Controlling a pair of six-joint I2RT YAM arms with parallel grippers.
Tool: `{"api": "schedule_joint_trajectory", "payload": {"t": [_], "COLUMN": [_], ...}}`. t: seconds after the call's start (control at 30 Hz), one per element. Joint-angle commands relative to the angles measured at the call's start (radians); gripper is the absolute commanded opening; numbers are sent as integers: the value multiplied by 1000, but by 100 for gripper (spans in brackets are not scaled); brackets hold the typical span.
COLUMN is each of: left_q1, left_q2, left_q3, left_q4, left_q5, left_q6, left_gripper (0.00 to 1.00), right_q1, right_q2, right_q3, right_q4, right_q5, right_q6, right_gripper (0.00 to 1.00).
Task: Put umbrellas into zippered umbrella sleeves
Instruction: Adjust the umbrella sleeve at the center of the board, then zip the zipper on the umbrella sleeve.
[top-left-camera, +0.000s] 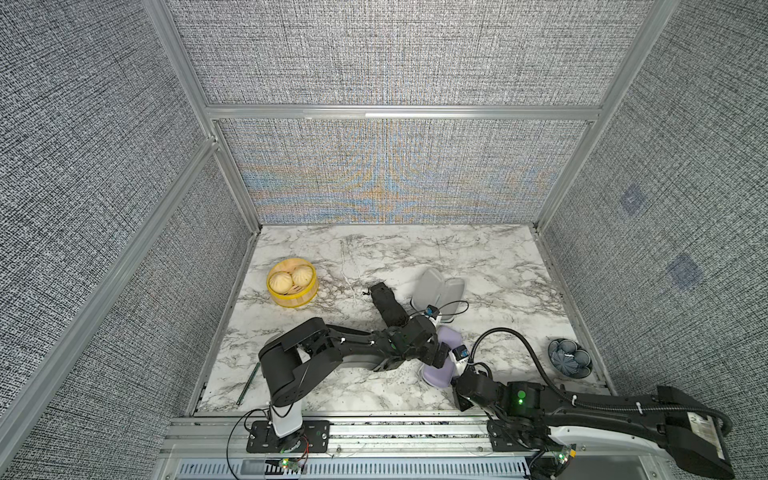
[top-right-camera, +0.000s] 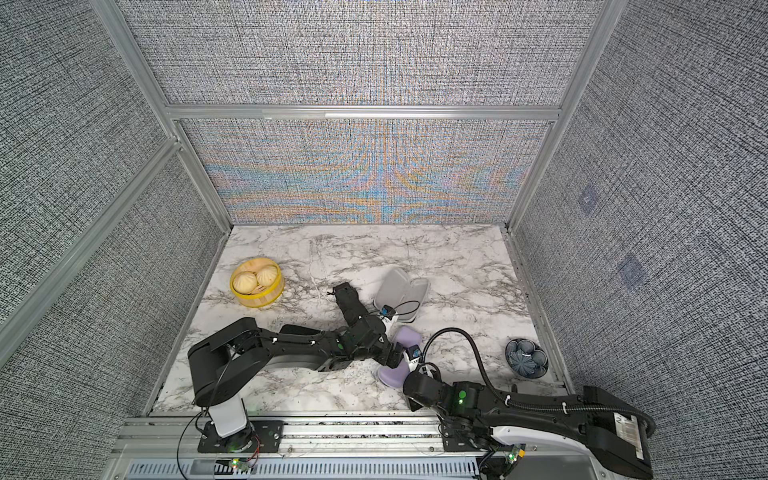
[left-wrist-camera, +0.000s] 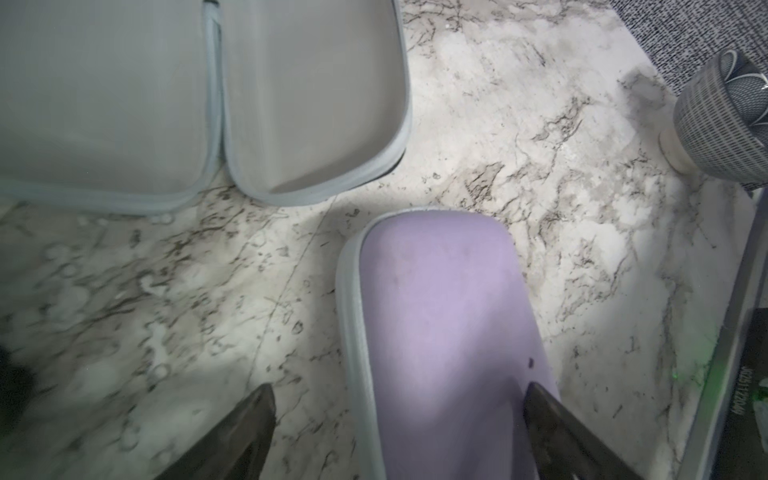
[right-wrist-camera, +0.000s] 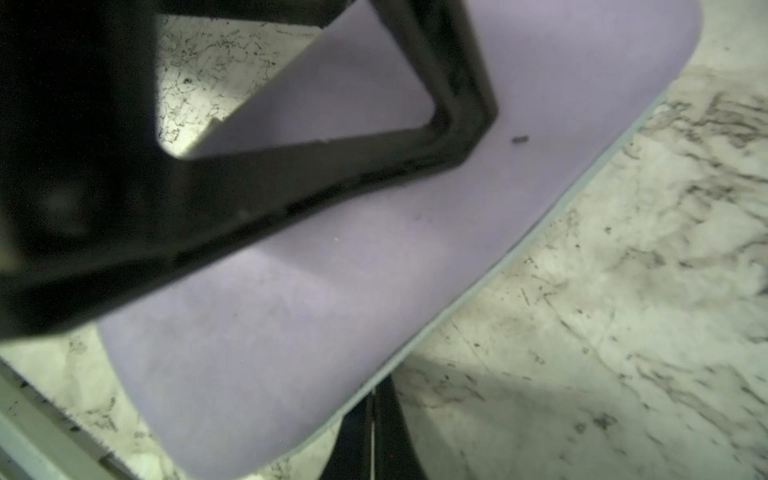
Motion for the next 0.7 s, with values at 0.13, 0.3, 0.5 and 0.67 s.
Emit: {"api": "schedule_joint_trajectory", "payload": {"t": [0.13, 0.3, 0.5, 0.67], "left_q1": [-2, -2, -2, -2], "left_q2": [78, 69, 76, 53], "left_q3": [-20, -73, -114, -137], "left_q4": [69, 98, 147, 159], "left_q5": [139, 104, 82, 56], "left_q6": [-66, -116, -189, -204], "left_gripper": [78, 67, 53, 50], "right_q1": [5, 10, 71, 135], "right_q2": [65, 31, 56, 82], "right_q3": [-5, -31, -31, -18], "right_q4": [40, 95, 129, 147], "right_q5": [-19, -78, -130, -109], "right_q6": [-27, -65, -114, -110], "right_gripper": [0, 0, 0, 0]}}
